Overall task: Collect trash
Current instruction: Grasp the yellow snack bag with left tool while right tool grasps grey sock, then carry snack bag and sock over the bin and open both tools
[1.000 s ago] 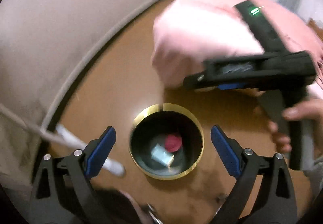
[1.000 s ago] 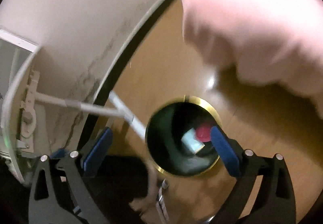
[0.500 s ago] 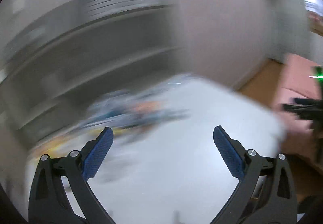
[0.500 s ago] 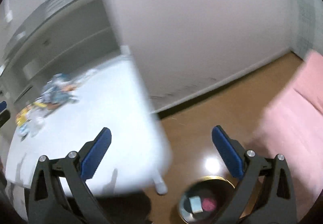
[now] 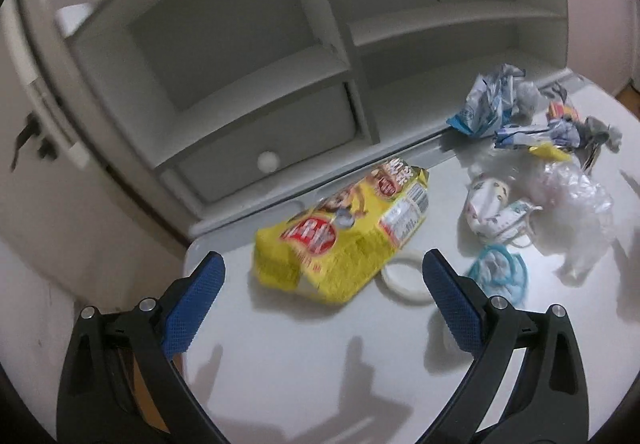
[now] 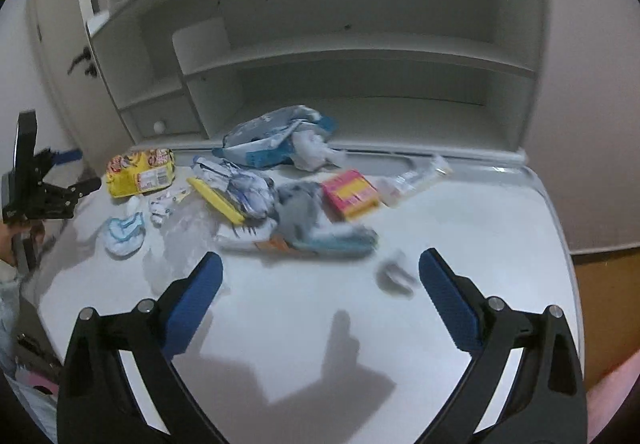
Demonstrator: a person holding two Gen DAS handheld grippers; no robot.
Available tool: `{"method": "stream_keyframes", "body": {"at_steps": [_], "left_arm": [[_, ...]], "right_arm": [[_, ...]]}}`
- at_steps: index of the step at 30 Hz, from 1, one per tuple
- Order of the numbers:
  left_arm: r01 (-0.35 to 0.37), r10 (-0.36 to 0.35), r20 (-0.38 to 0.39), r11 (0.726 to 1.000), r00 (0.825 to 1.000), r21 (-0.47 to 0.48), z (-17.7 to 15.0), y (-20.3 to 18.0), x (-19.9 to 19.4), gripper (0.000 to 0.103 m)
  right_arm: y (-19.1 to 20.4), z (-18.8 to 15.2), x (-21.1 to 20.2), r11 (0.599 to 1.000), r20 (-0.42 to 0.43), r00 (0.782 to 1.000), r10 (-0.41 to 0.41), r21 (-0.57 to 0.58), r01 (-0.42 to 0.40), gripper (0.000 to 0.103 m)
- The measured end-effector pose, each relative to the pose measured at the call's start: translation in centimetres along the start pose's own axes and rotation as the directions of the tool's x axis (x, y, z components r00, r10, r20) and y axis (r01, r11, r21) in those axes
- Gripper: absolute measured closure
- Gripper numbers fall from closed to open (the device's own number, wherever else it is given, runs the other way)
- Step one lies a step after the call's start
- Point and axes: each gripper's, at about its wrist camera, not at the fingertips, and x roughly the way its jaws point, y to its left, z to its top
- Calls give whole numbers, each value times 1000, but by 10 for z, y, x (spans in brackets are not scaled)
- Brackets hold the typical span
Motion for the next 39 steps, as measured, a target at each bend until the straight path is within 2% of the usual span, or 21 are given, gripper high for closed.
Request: {"method": "stream_keyframes", "body": {"at_steps": [3, 7, 9, 11, 13, 14, 17, 20, 23, 27, 30, 34, 39], "left_arm": [[47, -47, -15, 999, 999, 26, 15, -9, 26, 7], [72, -69, -37, 995, 997, 74, 28, -12, 54, 7], [91, -87, -52, 992, 995, 82, 31, -11, 65, 7], [114, -108, -76, 990, 991, 79, 31, -9, 73, 7], [132, -123, -101, 987, 987, 87, 29, -9, 82, 7], [136, -126, -108, 986, 986, 93, 29, -9, 85, 7], [163, -144, -150, 979, 978, 122, 23, -13, 98, 9], [187, -170, -152, 976, 974, 111, 18, -13, 104, 16], [150, -140, -116, 985, 983, 84, 19, -6, 93, 32], [171, -174, -39, 982, 984, -75, 26, 21, 68, 44], [186, -181, 44, 965, 983, -183, 29, 44, 44, 49], [211, -191, 107, 948, 976, -239, 34, 54, 16, 53], [177, -161, 84, 949, 983, -260, 24, 53, 1, 58]], "right_arm": [[9, 18, 26, 1000, -44, 999, 6, -14, -6, 17], [17, 29, 59, 999, -112, 994, 4, -43, -9, 30], [19, 32, 72, 999, -136, 991, -5, -46, -1, 39], [19, 32, 81, 999, -160, 987, 3, -38, -9, 53], [20, 32, 87, 999, -170, 985, 3, -40, -10, 57], [21, 32, 89, 999, -173, 985, 0, -44, -8, 66], [18, 30, 92, 999, -174, 985, 1, -33, -6, 83], [15, 28, 87, 1000, -154, 988, 4, -21, -8, 84], [11, 27, 77, 1000, -125, 992, -6, -7, 5, 84], [2, 32, 53, 999, -57, 998, -32, 14, 33, 84], [-2, 39, 29, 999, 3, 999, -45, 21, 45, 84], [-3, 41, 9, 999, 49, 998, -34, 28, 33, 84], [0, 14, 23, 998, -7, 1000, 10, 65, -9, 84]]}}
